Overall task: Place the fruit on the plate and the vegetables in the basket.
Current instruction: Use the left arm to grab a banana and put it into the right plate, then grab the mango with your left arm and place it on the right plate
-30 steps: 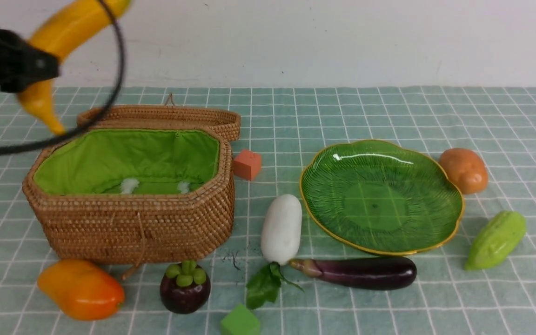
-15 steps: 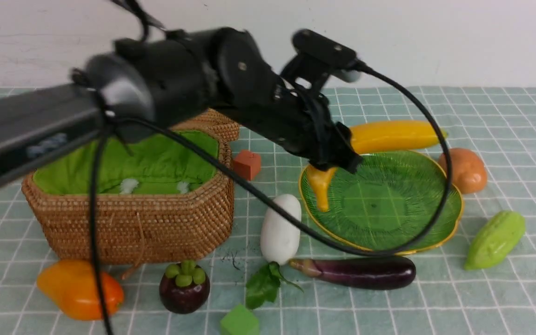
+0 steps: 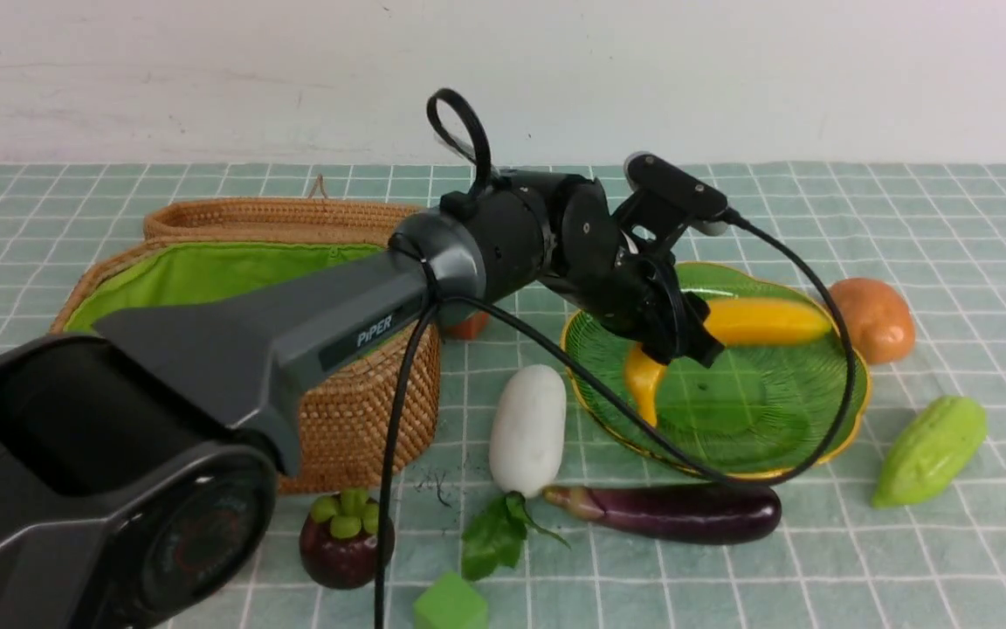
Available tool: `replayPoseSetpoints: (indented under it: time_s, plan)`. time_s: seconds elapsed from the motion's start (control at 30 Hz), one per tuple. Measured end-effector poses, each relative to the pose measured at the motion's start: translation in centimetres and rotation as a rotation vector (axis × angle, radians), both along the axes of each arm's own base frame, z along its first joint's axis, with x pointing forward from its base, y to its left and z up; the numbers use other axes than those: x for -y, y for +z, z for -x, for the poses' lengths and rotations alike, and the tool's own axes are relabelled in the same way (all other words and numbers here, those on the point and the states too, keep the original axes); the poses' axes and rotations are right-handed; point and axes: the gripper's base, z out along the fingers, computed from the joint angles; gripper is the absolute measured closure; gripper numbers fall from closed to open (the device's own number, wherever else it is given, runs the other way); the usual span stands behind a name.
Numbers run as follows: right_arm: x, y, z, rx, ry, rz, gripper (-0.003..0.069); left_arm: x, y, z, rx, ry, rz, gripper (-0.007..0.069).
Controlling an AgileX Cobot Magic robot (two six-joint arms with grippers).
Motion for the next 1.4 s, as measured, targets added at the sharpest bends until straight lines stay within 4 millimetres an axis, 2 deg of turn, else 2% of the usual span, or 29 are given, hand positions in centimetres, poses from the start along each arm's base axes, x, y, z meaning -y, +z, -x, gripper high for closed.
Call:
replayPoseSetpoints:
  time_s: [0.17, 0.2, 0.3, 0.33, 0.37, 0.4, 0.43, 0.47, 0.5, 0.53, 0.57, 0.6, 0.67, 0.73, 0.8, 0.93, 0.97, 1.1, 1.2, 1.27, 1.3, 1.33, 1.4]
  plan:
    - [0.0, 0.0, 0.0, 0.005, 0.004, 0.007, 0.0496, -0.2, 1.0, 0.3, -0.002, -0.008, -0.004, -0.0003]
    - [0.0, 0.0, 0.0, 0.006, 0.005, 0.009, 0.0496, -0.2, 1.1, 0.3, -0.004, -0.009, -0.005, -0.0007]
    - [0.0, 0.0, 0.0, 0.01, 0.008, 0.013, 0.0496, -0.9, 3.4, 1.6, -0.052, -0.036, -0.039, 0.0009]
    - [0.0, 0.0, 0.0, 0.012, 0.008, 0.013, 0.0496, -1.4, 5.0, 2.4, -0.077, -0.045, -0.057, 0.0048]
    - [0.0, 0.0, 0.0, 0.012, 0.008, 0.013, 0.0496, -1.7, 5.6, 2.7, -0.086, -0.046, -0.064, 0.0065]
    - [0.0, 0.1, 0.0, 0.017, 0.009, 0.015, 0.0496, -2.8, 8.3, 4.2, -0.124, -0.041, -0.094, 0.0162]
    - [0.0, 0.1, 0.0, 0.019, 0.01, 0.018, 0.0496, -3.6, 9.7, 5.1, -0.156, -0.032, -0.119, 0.0225]
    - [0.0, 0.1, 0.0, 0.023, 0.014, 0.024, 0.0496, -4.7, 11.9, 6.3, -0.178, 0.0, -0.129, 0.0335]
    - [0.0, 0.1, 0.0, 0.026, 0.016, 0.029, 0.0496, -5.4, 13.3, 7.1, -0.185, 0.016, -0.135, 0.0395]
    - [0.0, 0.1, 0.0, 0.03, 0.021, 0.034, 0.0496, -6.6, 15.1, 8.3, -0.2, 0.043, -0.157, 0.0512]
    - [0.0, 0.1, 0.0, 0.031, 0.022, 0.035, 0.0496, -6.6, 15.1, 8.4, -0.21, 0.047, -0.16, 0.0512]
    - [0.0, 0.1, 0.0, 0.038, 0.027, 0.044, 0.0496, -8.0, 17.3, 9.7, -0.206, 0.108, -0.155, 0.0618]
    - [-0.1, 0.1, 0.0, 0.045, 0.034, 0.049, 0.0496, -9.5, 19.4, 11.0, -0.179, 0.174, -0.134, 0.0638]
    - [-0.1, 0.1, 0.0, 0.052, 0.037, 0.055, 0.0496, -10.5, 20.2, 11.8, -0.168, 0.217, -0.129, 0.0638]
    - [-0.1, 0.1, 0.0, 0.059, 0.044, 0.061, 0.0496, -12.8, 21.0, 14.0, -0.147, 0.274, -0.159, 0.0638]
    - [-0.2, 0.2, 0.0, 0.067, 0.057, 0.067, 0.0496, -16.2, 19.8, 16.7, -0.152, 0.327, -0.248, 0.0638]
    - [-0.2, 0.1, 0.0, 0.071, 0.065, 0.073, 0.0496, -17.9, 18.8, 17.9, -0.18, 0.362, -0.272, 0.0638]
    - [-0.4, -0.4, -0.2, 0.058, 0.087, 0.077, 0.0495, -23.1, 13.3, 19.4, -0.37, 0.576, -0.315, 0.0638]
    - [-0.6, -1.3, -0.8, 0.028, 0.092, 0.071, 0.0492, -26.8, 9.0, 20.0, -0.498, 0.767, -0.225, 0.0638]
    - [-0.7, -1.6, -1.0, 0.021, 0.094, 0.067, 0.0491, -27.8, 7.5, 20.2, -0.537, 0.823, -0.176, 0.0638]
    - [-0.8, -1.9, -1.2, 0.018, 0.093, 0.059, 0.049, -28.7, 5.9, 20.3, -0.574, 0.877, -0.113, 0.0638]
    - [-0.8, -2.2, -1.4, 0.013, 0.092, 0.056, 0.049, -29.1, 5.2, 20.3, -0.582, 0.904, -0.068, 0.0635]
    - [-0.9, -2.3, -1.7, 0.02, 0.087, 0.044, 0.0489, -29.7, 3.7, 20.3, -0.612, 0.956, 0.008, 0.0602]
